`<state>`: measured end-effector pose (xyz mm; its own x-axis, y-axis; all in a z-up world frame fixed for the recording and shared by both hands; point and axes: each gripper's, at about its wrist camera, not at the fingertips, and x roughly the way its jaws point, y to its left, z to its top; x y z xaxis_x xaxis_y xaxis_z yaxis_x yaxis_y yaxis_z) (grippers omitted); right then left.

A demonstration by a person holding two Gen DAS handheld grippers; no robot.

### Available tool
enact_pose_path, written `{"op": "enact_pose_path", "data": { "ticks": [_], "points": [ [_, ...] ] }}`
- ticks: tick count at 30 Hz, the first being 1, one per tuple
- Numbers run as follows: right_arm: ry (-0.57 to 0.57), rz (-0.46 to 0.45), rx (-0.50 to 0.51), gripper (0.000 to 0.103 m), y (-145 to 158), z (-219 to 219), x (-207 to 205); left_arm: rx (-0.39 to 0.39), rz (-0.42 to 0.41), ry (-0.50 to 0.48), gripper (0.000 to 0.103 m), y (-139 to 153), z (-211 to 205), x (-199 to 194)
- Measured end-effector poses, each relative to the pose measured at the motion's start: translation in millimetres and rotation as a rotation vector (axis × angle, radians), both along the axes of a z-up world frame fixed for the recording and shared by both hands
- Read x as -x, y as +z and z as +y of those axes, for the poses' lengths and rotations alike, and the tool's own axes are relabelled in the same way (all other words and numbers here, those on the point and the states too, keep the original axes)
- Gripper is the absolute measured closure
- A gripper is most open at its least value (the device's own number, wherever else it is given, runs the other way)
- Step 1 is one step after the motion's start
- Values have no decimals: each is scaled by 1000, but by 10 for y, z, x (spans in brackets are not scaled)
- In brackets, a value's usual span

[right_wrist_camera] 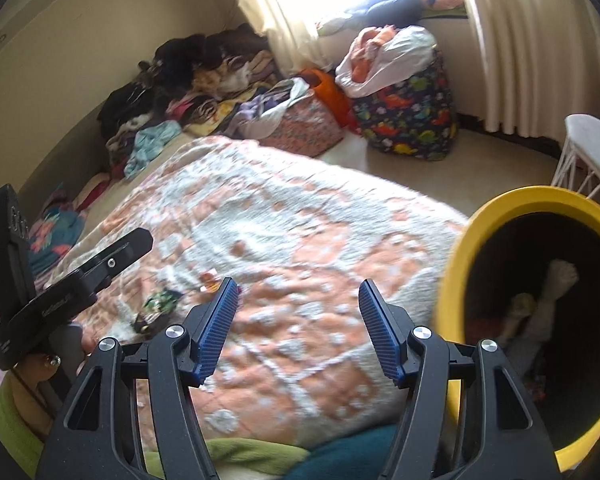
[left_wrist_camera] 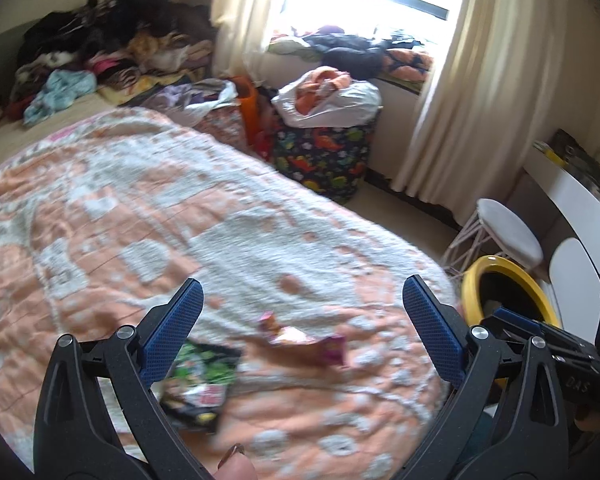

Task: Collect trash
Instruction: 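Move both open tools back over the green snack bag and pink wrapper, then grasp the green snack bag with the left tool while the right tool grasps the pink wrapper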

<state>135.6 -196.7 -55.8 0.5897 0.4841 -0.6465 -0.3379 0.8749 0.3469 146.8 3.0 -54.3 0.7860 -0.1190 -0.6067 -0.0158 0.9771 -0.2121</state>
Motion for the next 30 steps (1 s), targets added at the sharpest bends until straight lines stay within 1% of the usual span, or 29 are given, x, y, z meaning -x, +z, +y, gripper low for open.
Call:
{"op": "enact_pose_path", "data": {
  "ticks": [4, 7, 9, 10, 11, 12, 13, 14, 17, 19, 21, 22, 23, 24, 25, 26, 27, 28, 30],
  "points": [
    [37, 22, 6, 42, -71, 230, -23, 31, 43, 63, 11, -125, 331, 39],
    [64, 40, 19, 42, -136, 401, -49, 37, 66, 86, 11, -213, 479, 86],
    [87, 44, 44, 42, -178, 523, -88, 55, 93, 94, 11, -299, 585, 122],
    [98, 48, 57, 42, -200, 585, -109, 64, 107, 97, 13, -336, 622, 138],
    [111, 59, 70, 43, -233, 645, -138, 71, 117, 98, 18, -364, 644, 148],
    [119, 69, 75, 43, -264, 693, -159, 80, 129, 98, 20, -400, 673, 159],
    [129, 81, 79, 44, -293, 750, -190, 93, 150, 97, 25, -454, 705, 177],
    [135, 89, 80, 47, -322, 790, -208, 103, 163, 98, 32, -494, 726, 194],
    [154, 122, 73, 52, -407, 910, -300, 147, 203, 84, 41, -627, 732, 247],
    [149, 154, 59, 55, -477, 948, -361, 161, 226, 77, 45, -703, 697, 261],
    [148, 186, 53, 62, -571, 1000, -429, 168, 239, 72, 47, -749, 664, 271],
    [152, 198, 50, 76, -607, 1018, -446, 161, 239, 62, 52, -756, 628, 281],
    [165, 219, 33, 87, -660, 1033, -466, 159, 239, 55, 56, -760, 609, 286],
    [172, 231, 17, 87, -687, 1027, -463, 160, 239, 50, 59, -757, 592, 288],
    [168, 229, 3, 88, -694, 1010, -450, 161, 240, 38, 69, -758, 566, 286],
    [165, 220, -14, 88, -683, 980, -429, 151, 242, 32, 75, -763, 539, 286],
    [157, 210, -28, 88, -664, 943, -408, 141, 240, 28, 79, -768, 521, 291],
    [147, 200, -39, 88, -640, 901, -394, 139, 242, 14, 85, -771, 490, 295],
    [121, 172, -68, 88, -559, 798, -360, 130, 238, 0, 89, -762, 455, 287]
  ]
}}
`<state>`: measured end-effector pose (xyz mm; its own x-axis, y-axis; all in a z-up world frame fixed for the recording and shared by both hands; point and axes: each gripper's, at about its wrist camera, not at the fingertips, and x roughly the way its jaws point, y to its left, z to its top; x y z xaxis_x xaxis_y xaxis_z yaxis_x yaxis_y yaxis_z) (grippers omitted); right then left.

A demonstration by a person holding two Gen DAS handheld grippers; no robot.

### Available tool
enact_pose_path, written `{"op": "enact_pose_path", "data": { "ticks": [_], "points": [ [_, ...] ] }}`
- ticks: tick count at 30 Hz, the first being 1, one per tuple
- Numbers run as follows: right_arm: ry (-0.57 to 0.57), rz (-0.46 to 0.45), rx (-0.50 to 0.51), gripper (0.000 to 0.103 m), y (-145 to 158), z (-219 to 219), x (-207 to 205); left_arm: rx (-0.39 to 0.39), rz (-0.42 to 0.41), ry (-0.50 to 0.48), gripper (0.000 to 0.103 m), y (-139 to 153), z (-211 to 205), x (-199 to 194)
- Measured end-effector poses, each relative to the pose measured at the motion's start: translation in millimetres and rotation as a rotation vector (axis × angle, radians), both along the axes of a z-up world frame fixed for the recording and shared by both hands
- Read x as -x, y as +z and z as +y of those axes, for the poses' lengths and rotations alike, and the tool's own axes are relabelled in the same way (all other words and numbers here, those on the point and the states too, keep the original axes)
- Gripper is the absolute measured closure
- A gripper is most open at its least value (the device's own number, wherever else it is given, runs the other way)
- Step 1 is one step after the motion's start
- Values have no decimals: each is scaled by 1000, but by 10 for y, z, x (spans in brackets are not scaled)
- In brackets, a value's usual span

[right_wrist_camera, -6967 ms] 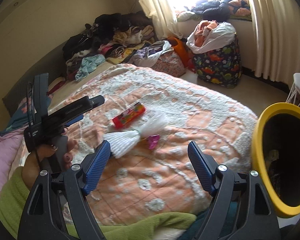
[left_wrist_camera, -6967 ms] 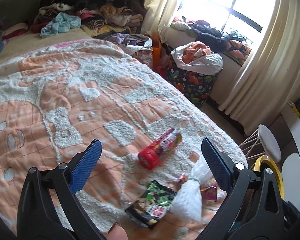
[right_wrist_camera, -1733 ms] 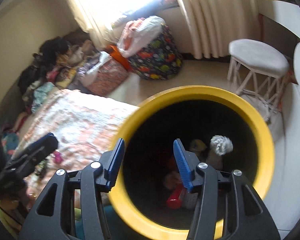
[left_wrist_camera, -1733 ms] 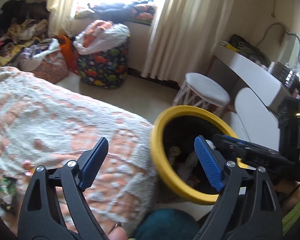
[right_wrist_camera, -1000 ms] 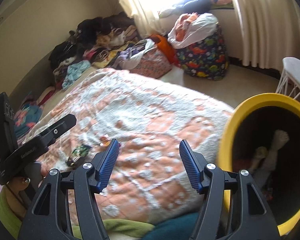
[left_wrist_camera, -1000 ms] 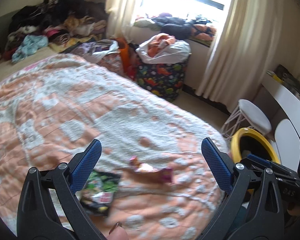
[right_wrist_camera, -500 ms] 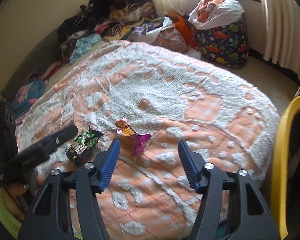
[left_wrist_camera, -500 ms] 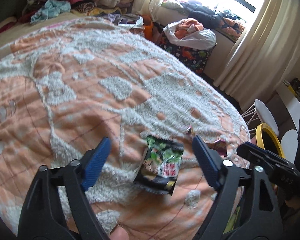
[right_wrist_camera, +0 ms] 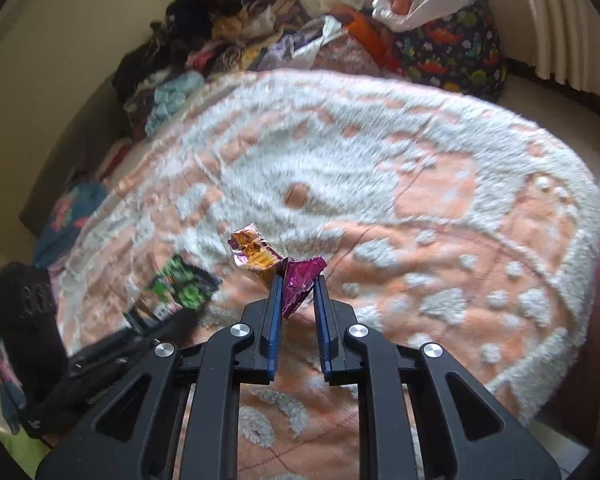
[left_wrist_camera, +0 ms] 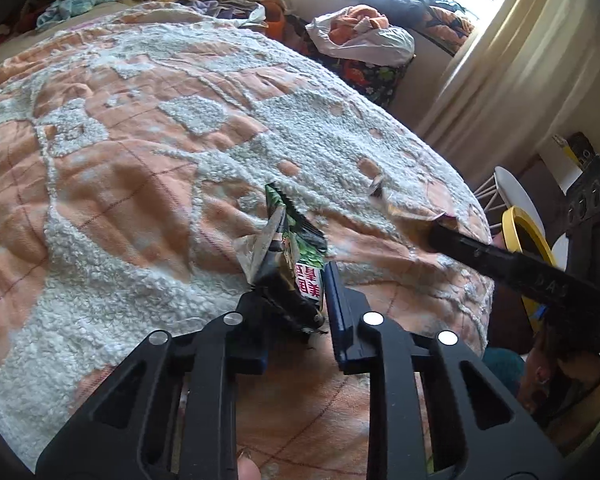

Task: Collect trash
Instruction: 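Grasp the green snack bag with the left tool while the right tool grasps the pink wrapper, then carry the green snack bag and pink wrapper over the bin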

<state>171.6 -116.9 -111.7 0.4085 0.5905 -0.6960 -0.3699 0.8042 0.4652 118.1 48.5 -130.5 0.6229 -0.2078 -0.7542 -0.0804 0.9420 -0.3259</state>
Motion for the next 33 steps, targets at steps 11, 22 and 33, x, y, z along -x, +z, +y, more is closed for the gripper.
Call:
{"op": "enact_pose_path", "data": {
  "ticks": [11, 22, 33],
  "points": [
    [-141, -114, 12, 88, 384, -778, 220, -14, -107, -93, 90, 369, -410, -56],
    [-294, -144, -3, 88, 534, -1542, 377, -13, -171, -235, 90, 652, -1080, -126],
    [-411, -147, -10, 88, 555, -2022, 434, -35, -203, -351, 90, 795, -1607, -154]
  ]
}}
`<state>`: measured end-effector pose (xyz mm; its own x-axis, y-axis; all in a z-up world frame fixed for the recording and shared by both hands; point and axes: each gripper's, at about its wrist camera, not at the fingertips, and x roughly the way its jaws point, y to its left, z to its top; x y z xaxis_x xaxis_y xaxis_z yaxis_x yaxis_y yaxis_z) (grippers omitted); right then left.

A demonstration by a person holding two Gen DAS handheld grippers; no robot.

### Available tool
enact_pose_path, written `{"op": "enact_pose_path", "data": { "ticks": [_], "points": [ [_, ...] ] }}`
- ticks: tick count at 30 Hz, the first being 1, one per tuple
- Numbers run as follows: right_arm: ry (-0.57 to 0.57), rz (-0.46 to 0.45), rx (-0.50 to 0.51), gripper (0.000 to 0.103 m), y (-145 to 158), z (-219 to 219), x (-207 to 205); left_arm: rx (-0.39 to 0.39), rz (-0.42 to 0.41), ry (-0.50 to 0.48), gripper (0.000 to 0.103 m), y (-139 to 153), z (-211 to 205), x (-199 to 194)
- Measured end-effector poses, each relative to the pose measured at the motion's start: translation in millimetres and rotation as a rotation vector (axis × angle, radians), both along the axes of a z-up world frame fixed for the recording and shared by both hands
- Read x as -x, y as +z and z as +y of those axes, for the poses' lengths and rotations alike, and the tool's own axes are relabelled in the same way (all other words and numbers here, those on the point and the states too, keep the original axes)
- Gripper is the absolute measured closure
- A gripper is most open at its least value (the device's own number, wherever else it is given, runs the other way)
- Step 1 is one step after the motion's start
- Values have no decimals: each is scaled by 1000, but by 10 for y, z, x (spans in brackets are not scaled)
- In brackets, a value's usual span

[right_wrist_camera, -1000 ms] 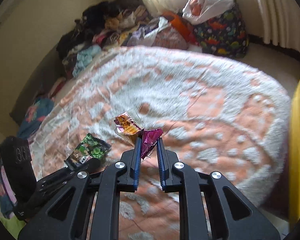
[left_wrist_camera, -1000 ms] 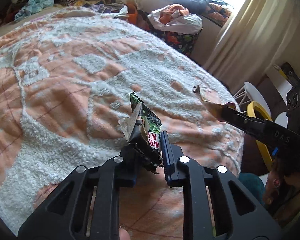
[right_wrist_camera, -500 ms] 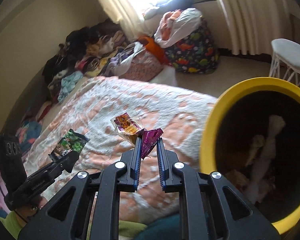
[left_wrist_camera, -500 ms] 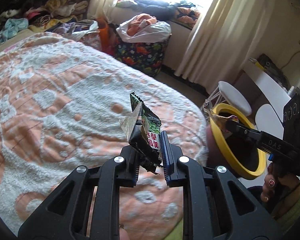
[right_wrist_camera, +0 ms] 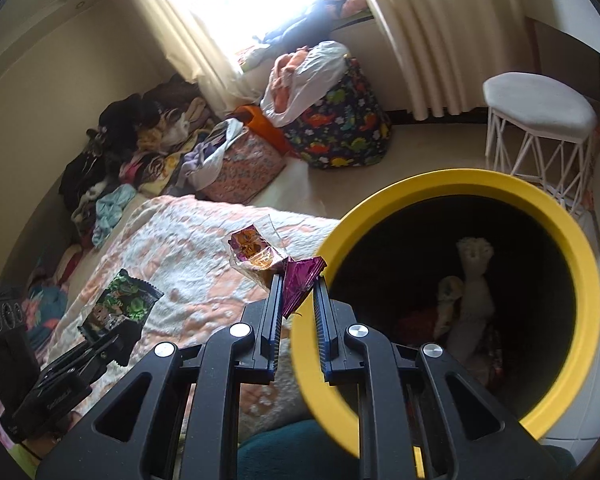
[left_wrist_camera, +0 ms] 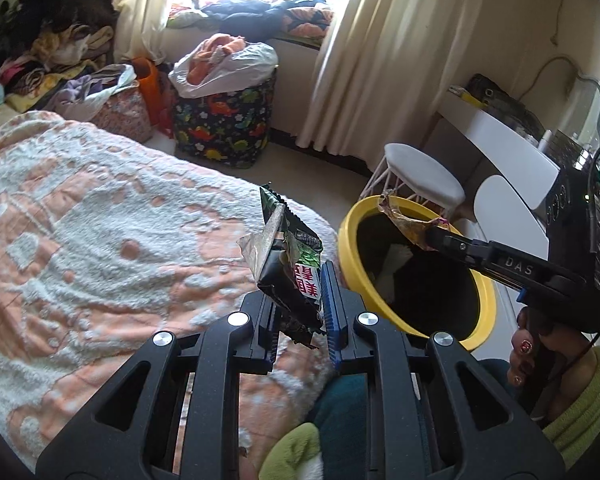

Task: Collect trash
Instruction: 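Carry the green snack bag and pink wrapper over the bin, then open both tools to drop the snack bag and pink wrapper into the bin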

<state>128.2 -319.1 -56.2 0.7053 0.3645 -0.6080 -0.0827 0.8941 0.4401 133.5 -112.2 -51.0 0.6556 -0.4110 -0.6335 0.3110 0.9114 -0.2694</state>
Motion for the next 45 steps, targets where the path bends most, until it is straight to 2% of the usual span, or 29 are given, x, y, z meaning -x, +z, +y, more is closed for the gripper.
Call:
{"op": "enact_pose_path", "data": {
  "ticks": [11, 18, 31, 35, 40, 42, 45],
  "points": [
    [-127, 17, -40, 88, -57, -531, 70, -38, -10, -113, 90, -7, -519, -24],
    [-214, 39, -32, 88, -124, -822, 110, -55, -4, -180, 90, -67, -827, -47],
    [-321, 126, -86, 86, -331, -1104, 144, -80, 58, -270, 90, -297, -1296, -185],
    [-344, 133, -104, 75, -361, -1179, 152, -99, 85, -292, 90, -400, -1422, -268],
    [-357, 135, -113, 68, -361, -1219, 163, -124, 109, -321, 89, -506, -1557, -339],
    [-352, 137, -119, 62, -358, -1228, 170, -140, 114, -325, 87, -534, -1607, -352],
    [-354, 141, -112, 60, -336, -1241, 193, -146, 130, -320, 67, -554, -1615, -381]
  ]
}}
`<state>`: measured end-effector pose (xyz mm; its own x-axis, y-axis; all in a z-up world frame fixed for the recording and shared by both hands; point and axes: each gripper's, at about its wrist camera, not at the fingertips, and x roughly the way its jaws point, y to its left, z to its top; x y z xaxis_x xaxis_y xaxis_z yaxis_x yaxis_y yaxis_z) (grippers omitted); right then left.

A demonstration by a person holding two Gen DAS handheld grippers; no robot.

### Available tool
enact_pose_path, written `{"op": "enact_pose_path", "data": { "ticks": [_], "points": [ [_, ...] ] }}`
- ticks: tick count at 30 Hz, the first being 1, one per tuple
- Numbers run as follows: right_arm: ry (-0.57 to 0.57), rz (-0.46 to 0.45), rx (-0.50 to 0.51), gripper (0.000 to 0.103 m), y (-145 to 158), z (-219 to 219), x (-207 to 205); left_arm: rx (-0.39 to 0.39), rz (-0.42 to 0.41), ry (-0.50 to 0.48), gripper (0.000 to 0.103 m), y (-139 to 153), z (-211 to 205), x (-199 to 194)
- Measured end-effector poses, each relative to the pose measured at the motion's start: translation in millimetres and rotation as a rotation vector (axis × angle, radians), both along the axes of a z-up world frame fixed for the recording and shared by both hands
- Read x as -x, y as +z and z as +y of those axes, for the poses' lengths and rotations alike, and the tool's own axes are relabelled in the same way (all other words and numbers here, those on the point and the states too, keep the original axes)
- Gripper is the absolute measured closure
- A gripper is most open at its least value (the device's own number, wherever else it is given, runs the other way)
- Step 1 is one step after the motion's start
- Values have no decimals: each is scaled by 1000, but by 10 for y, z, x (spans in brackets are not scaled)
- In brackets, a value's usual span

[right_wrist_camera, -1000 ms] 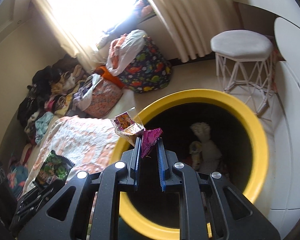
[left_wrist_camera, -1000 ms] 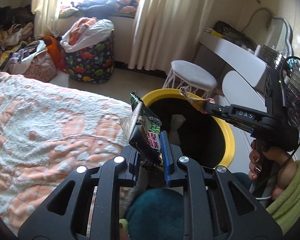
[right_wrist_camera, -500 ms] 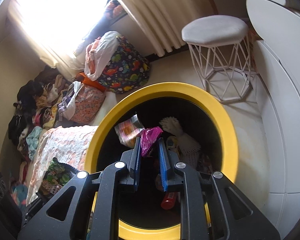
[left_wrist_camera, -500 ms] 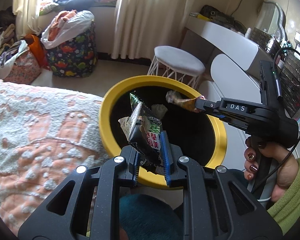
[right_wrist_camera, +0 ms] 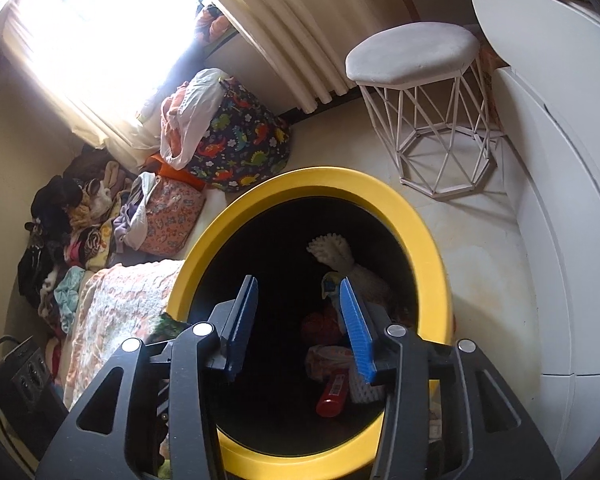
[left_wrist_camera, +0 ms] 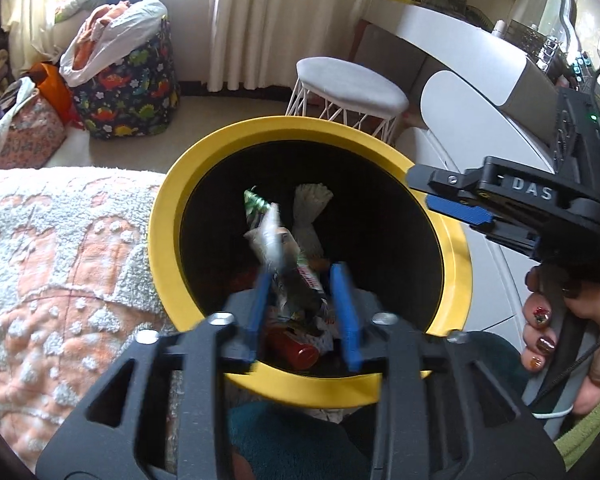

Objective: Collect trash

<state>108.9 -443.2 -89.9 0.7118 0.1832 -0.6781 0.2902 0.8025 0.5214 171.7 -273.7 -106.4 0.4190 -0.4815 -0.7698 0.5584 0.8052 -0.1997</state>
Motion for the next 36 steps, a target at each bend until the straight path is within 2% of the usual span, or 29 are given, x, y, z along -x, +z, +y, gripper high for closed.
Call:
{"op": "enact_pose_path", "data": {
  "ticks": [1, 3, 4, 5, 11, 20, 24, 30, 36],
  "points": [
    [-1, 1, 2, 60, 8, -3, 11, -6, -1, 3, 57, 0, 12, 1],
    [-1, 1, 9, 51, 38, -3, 34, -13, -1, 12, 48, 2, 30, 16],
    [-2, 1, 14, 44, 56, 4, 51, -14, -2, 22, 39, 8, 51, 28],
    [-2, -2, 20, 42, 74, 11, 65, -11, -5, 30, 30, 22, 76, 37],
    [35, -28, 80, 28, 229, 178, 143, 8, -34, 76, 12, 167, 302, 97],
    [97, -116, 193, 8, 496, 557, 293, 22, -89, 215, 11, 333, 800, 267],
    [133, -153, 234, 7, 577, 753, 375, 30, -98, 278, 11, 377, 1044, 336],
    [199, -239, 306, 7, 655, 1150, 629, 35, -160, 374, 11, 467, 1382, 477],
    [212, -408, 424, 7, 760, 1501, 954, 50, -260, 457, 11, 617, 1714, 685]
  ]
}}
